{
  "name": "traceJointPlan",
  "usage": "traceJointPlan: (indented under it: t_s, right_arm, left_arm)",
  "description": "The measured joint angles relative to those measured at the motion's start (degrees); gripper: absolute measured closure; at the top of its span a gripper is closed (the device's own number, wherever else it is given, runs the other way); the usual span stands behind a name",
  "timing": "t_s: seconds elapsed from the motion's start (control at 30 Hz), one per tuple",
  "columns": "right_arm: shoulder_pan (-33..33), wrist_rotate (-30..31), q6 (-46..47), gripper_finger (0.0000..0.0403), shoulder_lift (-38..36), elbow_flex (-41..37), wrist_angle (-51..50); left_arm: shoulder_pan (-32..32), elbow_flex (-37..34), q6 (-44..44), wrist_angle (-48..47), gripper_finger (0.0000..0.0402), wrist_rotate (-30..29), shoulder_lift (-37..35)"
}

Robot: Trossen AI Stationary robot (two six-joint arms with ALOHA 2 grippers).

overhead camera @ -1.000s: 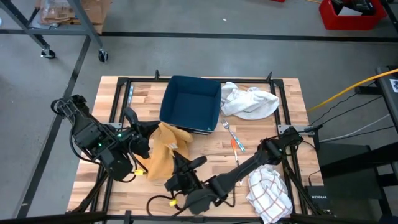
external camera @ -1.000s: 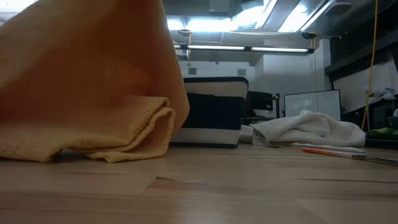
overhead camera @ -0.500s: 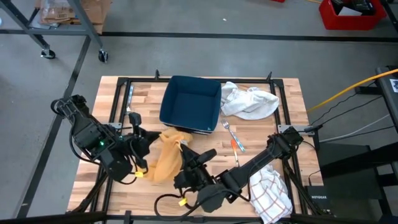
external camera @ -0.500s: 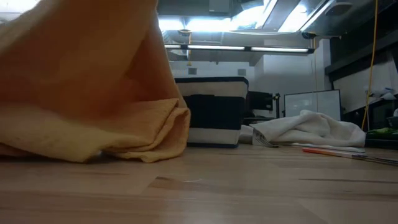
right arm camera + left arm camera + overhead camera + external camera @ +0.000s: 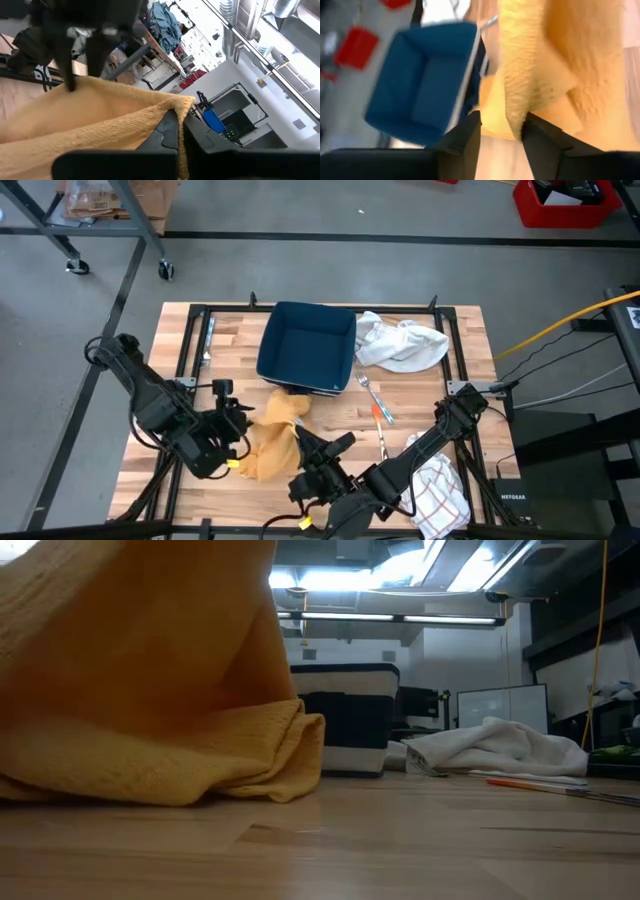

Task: Fold towel
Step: Fold the yellow towel

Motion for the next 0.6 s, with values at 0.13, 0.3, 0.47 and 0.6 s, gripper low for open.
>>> traceJointPlan:
  t_s: [0.13, 0.3, 0.47, 0.6]
  right_arm:
    - [0.0, 0.0, 0.0, 0.0395, 0.0, 0.0, 0.0]
    - [0.0, 0.0, 0.0, 0.0399, 0.0, 0.0, -0.7]
    - [0.0, 0.0, 0.0, 0.0395, 0.0, 0.0, -3.2]
    - [-0.1, -0.1, 0.0, 0.0399, 0.0, 0.0, -4.9]
  left_arm:
    - [-0.1, -6.9, -13.7, 5.4, 0.0250, 0.7, 0.0]
    - [-0.1, -15.9, -19.9, 19.7, 0.0247, 1.8, 0.0]
    - [-0.1, -22.2, -20.1, 34.6, 0.0247, 5.4, 0.0]
    - [-0.1, -24.1, -20.6, 38.4, 0.0247, 10.3, 0.0]
